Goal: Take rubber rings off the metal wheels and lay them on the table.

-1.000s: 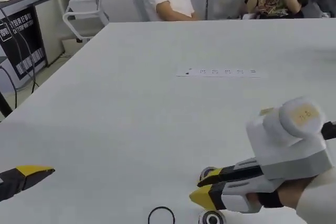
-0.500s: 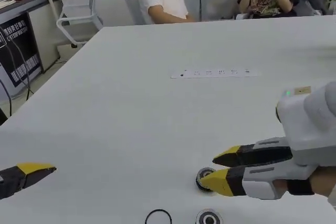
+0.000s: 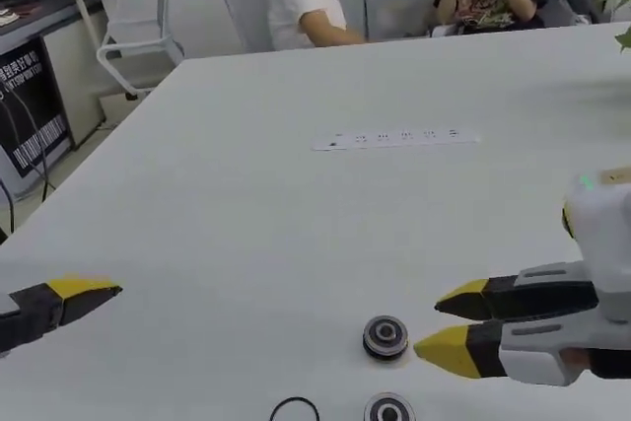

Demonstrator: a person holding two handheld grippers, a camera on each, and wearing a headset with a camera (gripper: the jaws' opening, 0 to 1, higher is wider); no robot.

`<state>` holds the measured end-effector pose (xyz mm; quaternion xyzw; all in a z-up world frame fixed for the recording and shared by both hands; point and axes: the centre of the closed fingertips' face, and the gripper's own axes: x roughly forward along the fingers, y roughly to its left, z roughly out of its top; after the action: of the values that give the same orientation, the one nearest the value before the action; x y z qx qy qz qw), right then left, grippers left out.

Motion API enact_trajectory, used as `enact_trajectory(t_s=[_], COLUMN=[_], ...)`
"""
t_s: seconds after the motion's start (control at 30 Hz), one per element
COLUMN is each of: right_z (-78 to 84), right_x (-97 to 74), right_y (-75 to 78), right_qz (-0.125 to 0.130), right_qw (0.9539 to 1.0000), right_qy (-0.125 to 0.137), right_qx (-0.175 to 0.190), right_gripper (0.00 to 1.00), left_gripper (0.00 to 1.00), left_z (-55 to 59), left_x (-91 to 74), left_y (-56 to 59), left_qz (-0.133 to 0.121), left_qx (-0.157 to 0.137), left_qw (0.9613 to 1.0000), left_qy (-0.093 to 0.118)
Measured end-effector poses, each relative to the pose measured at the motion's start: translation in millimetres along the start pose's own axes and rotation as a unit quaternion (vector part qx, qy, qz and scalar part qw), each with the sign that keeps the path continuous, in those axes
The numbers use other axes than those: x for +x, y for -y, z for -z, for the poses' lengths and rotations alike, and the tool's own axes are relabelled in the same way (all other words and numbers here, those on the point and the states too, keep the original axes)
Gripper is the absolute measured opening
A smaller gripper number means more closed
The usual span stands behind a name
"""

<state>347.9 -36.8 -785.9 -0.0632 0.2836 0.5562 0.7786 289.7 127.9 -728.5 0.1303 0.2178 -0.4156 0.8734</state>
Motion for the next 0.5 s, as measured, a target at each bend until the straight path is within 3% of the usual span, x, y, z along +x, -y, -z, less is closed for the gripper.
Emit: enact_trajectory(t_s=[0.3,0.5], right_z=[24.3,35.6], right_x=[-0.7,3.4], right_y=[2.5,-2.7], right_qz=[0.001,-0.011], right_qw=[0.9998,0.9998], right_qy=[-0.014,-0.015], right_qx=[0.012,0.01], right_gripper=[0.3,0.3], left_gripper=[0.94,0.91], left_z=[-15.3,-27.6], left_x=[14.4,27.0], left_y=[4.3,9.7], left_qz=[0.022,0.041], left_qx=[0.032,0.059], left_qw=[0.9992,0.9974], left_qy=[-0.003,0.0])
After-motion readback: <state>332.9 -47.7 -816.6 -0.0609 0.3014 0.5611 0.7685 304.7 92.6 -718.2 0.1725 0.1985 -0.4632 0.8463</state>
